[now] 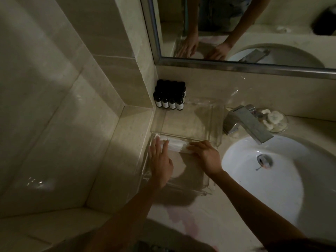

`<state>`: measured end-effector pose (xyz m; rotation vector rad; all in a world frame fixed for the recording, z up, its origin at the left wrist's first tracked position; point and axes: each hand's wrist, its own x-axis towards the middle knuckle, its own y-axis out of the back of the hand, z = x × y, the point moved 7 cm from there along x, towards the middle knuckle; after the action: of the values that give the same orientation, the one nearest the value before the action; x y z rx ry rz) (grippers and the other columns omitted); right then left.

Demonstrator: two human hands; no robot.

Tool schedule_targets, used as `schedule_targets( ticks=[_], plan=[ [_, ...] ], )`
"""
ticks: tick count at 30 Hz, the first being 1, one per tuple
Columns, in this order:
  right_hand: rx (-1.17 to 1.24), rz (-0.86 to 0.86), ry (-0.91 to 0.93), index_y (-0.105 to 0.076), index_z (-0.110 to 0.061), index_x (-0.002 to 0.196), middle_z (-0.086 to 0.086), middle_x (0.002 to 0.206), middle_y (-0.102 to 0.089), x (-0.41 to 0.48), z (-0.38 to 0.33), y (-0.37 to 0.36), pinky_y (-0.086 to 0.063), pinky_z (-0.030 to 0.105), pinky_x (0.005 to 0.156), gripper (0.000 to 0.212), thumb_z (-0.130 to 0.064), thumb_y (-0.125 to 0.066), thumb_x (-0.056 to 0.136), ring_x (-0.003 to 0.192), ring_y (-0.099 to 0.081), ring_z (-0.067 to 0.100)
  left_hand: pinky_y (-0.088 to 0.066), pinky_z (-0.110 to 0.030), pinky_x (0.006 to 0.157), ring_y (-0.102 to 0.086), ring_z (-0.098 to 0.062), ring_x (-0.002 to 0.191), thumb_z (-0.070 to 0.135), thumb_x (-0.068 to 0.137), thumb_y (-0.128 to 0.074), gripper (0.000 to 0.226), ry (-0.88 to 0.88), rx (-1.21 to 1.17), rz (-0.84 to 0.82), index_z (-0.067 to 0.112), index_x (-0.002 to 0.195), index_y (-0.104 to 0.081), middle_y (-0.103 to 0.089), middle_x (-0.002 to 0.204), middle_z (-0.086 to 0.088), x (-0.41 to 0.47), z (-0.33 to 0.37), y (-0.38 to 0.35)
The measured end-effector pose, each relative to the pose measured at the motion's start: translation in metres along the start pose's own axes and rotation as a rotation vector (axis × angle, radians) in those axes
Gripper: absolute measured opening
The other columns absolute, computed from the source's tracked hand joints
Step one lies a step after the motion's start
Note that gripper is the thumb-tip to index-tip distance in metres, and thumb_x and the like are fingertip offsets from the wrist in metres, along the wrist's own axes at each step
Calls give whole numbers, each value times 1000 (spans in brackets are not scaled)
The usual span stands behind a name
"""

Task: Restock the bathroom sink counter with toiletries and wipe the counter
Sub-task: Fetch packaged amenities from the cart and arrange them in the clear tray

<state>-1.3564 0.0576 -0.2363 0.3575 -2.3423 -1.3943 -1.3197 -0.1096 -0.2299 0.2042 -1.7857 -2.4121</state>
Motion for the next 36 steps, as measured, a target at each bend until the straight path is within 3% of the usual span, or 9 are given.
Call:
schedule_targets(
  ticks=[4, 7, 12, 17, 20, 23, 25, 29, 36],
  plan=[
    [-19, -4, -7, -71, -28, 110, -1, 116, -68, -3, 3, -3, -54, 33, 73, 27, -28, -60, 86, 102, -61, 23, 4, -36, 117, -7, -28, 148, 9, 84, -55, 71, -20, 28, -49, 20, 148, -27, -15, 159, -15, 5, -4, -4],
    [-26, -30, -49, -68, -33, 116, -3, 119, -66, -7, 6, -9, -52, 28, 76, 39, -40, -41, 89, 107, -55, 18, 11, -37, 115, -2, -29, 148, 13, 86, -53, 75, 8, 57, -95, 21, 151, -17, -7, 159, -17, 6, -2, -8],
    [30, -26, -88, -69, -26, 112, 3, 118, -67, -6, 2, -4, -56, 38, 74, 29, -21, -69, 83, 107, -60, 26, 6, -41, 117, 2, -32, 148, 17, 89, -53, 73, 72, 10, -176, 23, 151, -16, 2, 160, -18, 7, 3, -7],
    [58, -12, -91, -68, -20, 113, 7, 122, -63, -8, -5, 1, -55, 40, 78, 31, -26, -52, 87, 111, -59, 29, -15, -41, 120, -3, -28, 148, 16, 92, -52, 65, 104, -101, -168, 23, 149, -24, 4, 160, -13, 5, 1, 9],
    [46, 12, -98, -70, -18, 110, 8, 120, -64, -11, -8, 11, -56, 42, 78, 29, -11, -67, 83, 109, -60, 30, -20, -39, 119, -6, -25, 148, 18, 94, -50, 64, 133, -128, -204, 21, 151, -20, 1, 161, -10, 1, -1, 17],
    [29, 59, -124, -73, -19, 103, 4, 113, -68, -16, -11, 27, -56, 35, 74, 34, 0, -74, 75, 103, -64, 26, -26, -37, 116, -11, -24, 147, 19, 95, -50, 61, 170, -164, -201, 22, 150, -24, -7, 161, -8, -9, -1, 25],
    [38, 98, -161, -73, -20, 101, 0, 108, -70, -24, -13, 39, -56, 31, 71, 33, 0, -75, 74, 99, -65, 22, -33, -36, 112, -24, -22, 144, 18, 94, -52, 53, 148, -205, -149, 22, 144, -35, -25, 156, -6, -19, 2, 35],
    [77, 162, -300, -72, -24, 104, -4, 107, -71, -51, -18, 62, -50, 26, 70, 24, -13, -71, 83, 96, -65, 18, -46, -24, 90, -58, -15, 113, 13, 92, -58, 34, 45, -268, -35, 20, 125, -58, -63, 123, 0, -47, 15, 55],
    [189, 303, -568, -72, -31, 104, -12, 99, -71, -142, -45, 93, -48, 24, 71, 19, -27, -71, 85, 88, -63, 10, -49, -26, 83, -63, -14, 101, 16, 89, -59, 24, -205, -343, -75, 21, 112, -65, -68, 112, 5, -103, 49, 70]
  ],
)
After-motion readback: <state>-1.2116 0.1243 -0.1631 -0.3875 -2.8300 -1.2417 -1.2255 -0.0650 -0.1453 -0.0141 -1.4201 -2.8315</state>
